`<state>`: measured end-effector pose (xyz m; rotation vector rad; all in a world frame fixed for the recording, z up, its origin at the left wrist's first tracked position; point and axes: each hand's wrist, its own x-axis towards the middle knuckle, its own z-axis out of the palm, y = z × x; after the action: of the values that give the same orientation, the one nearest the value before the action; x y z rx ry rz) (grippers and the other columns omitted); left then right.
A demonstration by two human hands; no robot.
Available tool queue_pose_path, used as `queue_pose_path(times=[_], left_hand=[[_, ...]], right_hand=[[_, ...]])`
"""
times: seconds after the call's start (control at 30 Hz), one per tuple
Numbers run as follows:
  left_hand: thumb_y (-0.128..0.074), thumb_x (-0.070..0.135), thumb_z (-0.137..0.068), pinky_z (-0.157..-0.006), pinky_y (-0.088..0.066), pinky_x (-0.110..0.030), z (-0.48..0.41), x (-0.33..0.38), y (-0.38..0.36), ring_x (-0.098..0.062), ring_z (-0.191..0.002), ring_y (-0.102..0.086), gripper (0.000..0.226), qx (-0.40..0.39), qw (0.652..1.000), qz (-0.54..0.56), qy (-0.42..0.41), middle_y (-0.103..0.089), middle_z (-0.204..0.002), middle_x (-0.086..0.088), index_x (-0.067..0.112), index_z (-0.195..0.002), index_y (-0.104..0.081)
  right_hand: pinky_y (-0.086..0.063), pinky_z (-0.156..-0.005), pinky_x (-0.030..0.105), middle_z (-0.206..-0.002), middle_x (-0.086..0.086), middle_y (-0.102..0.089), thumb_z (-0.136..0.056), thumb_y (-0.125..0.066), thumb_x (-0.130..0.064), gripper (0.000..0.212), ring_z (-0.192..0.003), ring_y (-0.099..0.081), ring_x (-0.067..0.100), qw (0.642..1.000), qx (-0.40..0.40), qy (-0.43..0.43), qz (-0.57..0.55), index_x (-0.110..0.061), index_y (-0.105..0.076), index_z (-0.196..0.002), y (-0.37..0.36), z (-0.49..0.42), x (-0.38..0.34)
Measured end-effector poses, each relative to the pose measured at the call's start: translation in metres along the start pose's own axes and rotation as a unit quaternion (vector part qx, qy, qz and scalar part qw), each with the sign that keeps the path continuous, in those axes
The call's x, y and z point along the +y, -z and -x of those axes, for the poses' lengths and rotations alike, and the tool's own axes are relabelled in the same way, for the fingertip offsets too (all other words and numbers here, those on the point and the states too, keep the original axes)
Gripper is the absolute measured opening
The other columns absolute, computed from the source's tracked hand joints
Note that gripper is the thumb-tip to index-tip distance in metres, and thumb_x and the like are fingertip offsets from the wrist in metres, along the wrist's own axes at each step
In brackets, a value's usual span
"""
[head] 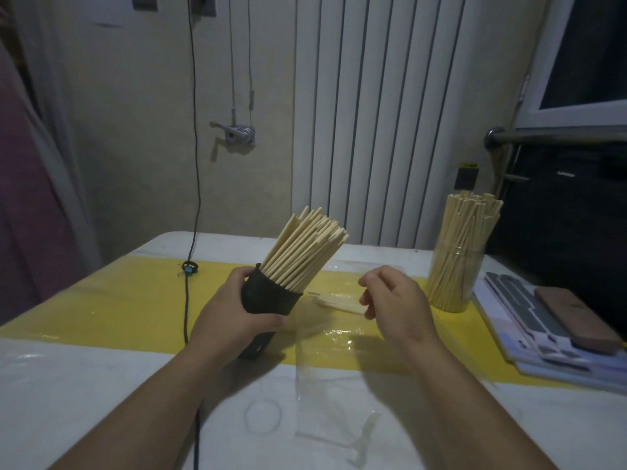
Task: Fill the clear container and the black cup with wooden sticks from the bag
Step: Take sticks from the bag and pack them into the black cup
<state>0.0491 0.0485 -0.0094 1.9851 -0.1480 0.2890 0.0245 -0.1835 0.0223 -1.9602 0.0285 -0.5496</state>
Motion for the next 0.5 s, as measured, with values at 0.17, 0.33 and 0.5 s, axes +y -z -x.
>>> queue_pose_path(times=[0.17,0.33,0.5], left_hand=[[-0.085,0.041,-0.044,-0.070,-0.051,-0.031,0.000,0.001,0.000,-0.007,-0.090,-0.066,0.078,0.010,1.000,0.016,0.006,-0.067,-0.103,0.018,0.048,-0.112,-0.048],[-0.092,0.019,-0.061,-0.066,-0.048,-0.028,0.002,0.002,0.000,-0.009,-0.090,-0.065,0.076,0.012,1.000,0.014,0.000,-0.065,-0.104,0.015,0.042,-0.118,-0.047],[-0.092,0.020,-0.061,-0.066,-0.048,-0.027,0.002,0.002,0.000,-0.008,-0.090,-0.064,0.077,0.008,1.000,0.014,-0.002,-0.065,-0.105,0.015,0.040,-0.121,-0.047]], right_hand=[[-0.046,-0.050,0.028,-0.062,0.003,-0.069,-0.091,-0.047,-0.020,0.024,-0.045,-0.055,0.013,0.988,-0.116,-0.004,0.099,-0.011,-0.062,-0.074,0.009,0.008,-0.009],[-0.056,-0.064,0.036,-0.067,0.000,-0.072,-0.085,-0.044,-0.025,0.026,-0.055,-0.065,0.018,0.955,-0.223,-0.051,0.189,-0.008,-0.062,-0.076,0.007,0.013,-0.007],[-0.057,-0.077,0.038,-0.084,0.002,-0.071,-0.080,-0.050,-0.029,0.025,-0.084,-0.067,0.023,0.913,-0.279,-0.048,0.293,-0.012,-0.068,-0.081,0.000,0.015,-0.003]])
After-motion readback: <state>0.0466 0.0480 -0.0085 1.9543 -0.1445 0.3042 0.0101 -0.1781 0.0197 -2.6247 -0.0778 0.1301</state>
